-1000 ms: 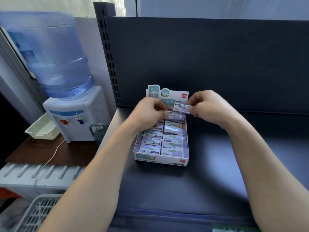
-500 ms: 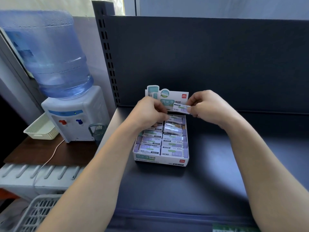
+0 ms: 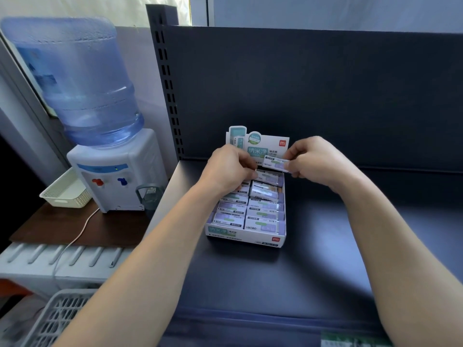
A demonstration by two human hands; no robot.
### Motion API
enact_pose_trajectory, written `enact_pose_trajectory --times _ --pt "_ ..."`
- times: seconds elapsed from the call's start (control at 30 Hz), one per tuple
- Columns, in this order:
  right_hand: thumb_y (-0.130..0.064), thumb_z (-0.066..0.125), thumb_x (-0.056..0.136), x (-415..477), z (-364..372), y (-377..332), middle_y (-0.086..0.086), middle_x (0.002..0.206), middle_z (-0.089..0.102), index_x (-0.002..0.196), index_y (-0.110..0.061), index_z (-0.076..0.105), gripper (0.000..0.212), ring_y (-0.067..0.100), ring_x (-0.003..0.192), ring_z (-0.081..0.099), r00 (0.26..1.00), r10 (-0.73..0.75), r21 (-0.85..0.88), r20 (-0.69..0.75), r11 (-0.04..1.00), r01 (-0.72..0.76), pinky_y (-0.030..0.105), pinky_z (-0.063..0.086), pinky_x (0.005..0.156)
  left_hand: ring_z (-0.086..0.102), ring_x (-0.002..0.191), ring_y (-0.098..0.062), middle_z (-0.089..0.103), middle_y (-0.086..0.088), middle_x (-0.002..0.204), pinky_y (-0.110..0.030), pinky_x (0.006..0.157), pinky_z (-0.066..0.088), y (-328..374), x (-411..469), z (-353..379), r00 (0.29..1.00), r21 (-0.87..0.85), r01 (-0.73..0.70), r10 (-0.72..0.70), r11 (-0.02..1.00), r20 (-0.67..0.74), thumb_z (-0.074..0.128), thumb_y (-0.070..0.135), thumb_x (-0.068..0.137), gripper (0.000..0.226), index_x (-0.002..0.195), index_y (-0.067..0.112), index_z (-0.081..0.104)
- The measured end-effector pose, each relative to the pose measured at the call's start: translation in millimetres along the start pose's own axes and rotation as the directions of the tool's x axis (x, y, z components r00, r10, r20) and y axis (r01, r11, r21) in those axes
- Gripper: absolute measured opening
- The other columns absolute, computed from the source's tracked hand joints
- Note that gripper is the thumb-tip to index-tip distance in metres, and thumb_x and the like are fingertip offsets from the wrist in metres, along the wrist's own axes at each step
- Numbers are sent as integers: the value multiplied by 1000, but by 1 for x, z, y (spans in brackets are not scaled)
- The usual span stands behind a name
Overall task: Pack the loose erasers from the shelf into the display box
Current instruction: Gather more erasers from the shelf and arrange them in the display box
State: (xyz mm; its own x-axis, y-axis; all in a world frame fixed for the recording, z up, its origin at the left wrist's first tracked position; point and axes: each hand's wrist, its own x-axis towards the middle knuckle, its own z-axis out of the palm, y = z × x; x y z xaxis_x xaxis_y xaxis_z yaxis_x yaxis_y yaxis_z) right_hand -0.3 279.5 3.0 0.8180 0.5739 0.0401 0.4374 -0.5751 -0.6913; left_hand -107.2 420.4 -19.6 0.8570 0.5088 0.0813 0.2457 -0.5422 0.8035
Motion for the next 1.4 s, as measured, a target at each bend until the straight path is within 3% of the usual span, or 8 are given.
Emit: enact_pose_trajectory --times 0.2,0.33,0.47,0.53,0.9,1.07,1.23,1.4 --pt "-5 62 77 -2 -1 0 6 68 67 77 -11 68 9 18 66 60 999 16 -4 46 1000 -16 39 55 75 49 38 -7 62 0 60 -16 40 39 2 2 -5 998 33 47 -49 998 47 74 10 78 9 72 12 68" --pt "-2 64 76 -5 -1 1 7 72 68 83 -9 71 11 16 64 59 992 5 -17 126 1000 -3 35 52 70 51 42 -8 67 -2 71 -18 47 45 -5 3 -9 997 -34 74 -73 997 17 66 6 84 11 89 12 73" --pt "-2 62 71 -3 0 0 11 75 70 77 -9 73 15 19 67 58 991 12 -36 132 999 -8 43 55 76 64 80 -14 72 2 92 -32 76 54 -5 3 -7 998 187 14 -3 982 -58 72 18 80 12 91 18 76" --pt "-1 59 70 -3 1 -1 9 74 69 77 -8 72 16 19 68 57 992 17 -52 128 999 -10 44 55 77 63 90 -15 72 4 93 -34 83 53 -4 2 -7 998 233 10 4 972 -62 73 22 78 10 87 22 77" --pt "-21 76 74 -9 19 -6 -2 90 68 92 -21 73 18 16 84 61 991 -65 -196 116 977 87 25 46 70 60 92 -14 68 6 96 -31 82 50 -6 4 -11 998 301 -61 60 952 13 69 21 83 10 91 22 74" --pt "-25 73 79 -8 19 -6 0 87 66 88 -17 70 12 18 80 60 991 -95 -239 95 964 115 26 41 63 60 90 -15 67 4 95 -31 80 49 -8 4 -11 997 266 -75 79 961 -5 70 17 81 5 85 20 73" --pt "-26 62 88 -12 25 -14 8 99 62 100 -11 66 19 28 83 57 981 -180 -469 65 863 189 31 45 66 61 92 -15 67 4 94 -32 84 51 -11 1 -10 993 231 -102 111 968 -29 67 10 83 12 87 19 73" --pt "-21 60 88 -16 23 -16 11 108 63 113 -17 64 25 35 94 59 970 -240 -535 33 816 220 34 48 72 59 87 -12 62 9 83 -31 83 51 -8 -1 -10 993 221 -118 118 968 14 69 15 82 8 82 20 75"
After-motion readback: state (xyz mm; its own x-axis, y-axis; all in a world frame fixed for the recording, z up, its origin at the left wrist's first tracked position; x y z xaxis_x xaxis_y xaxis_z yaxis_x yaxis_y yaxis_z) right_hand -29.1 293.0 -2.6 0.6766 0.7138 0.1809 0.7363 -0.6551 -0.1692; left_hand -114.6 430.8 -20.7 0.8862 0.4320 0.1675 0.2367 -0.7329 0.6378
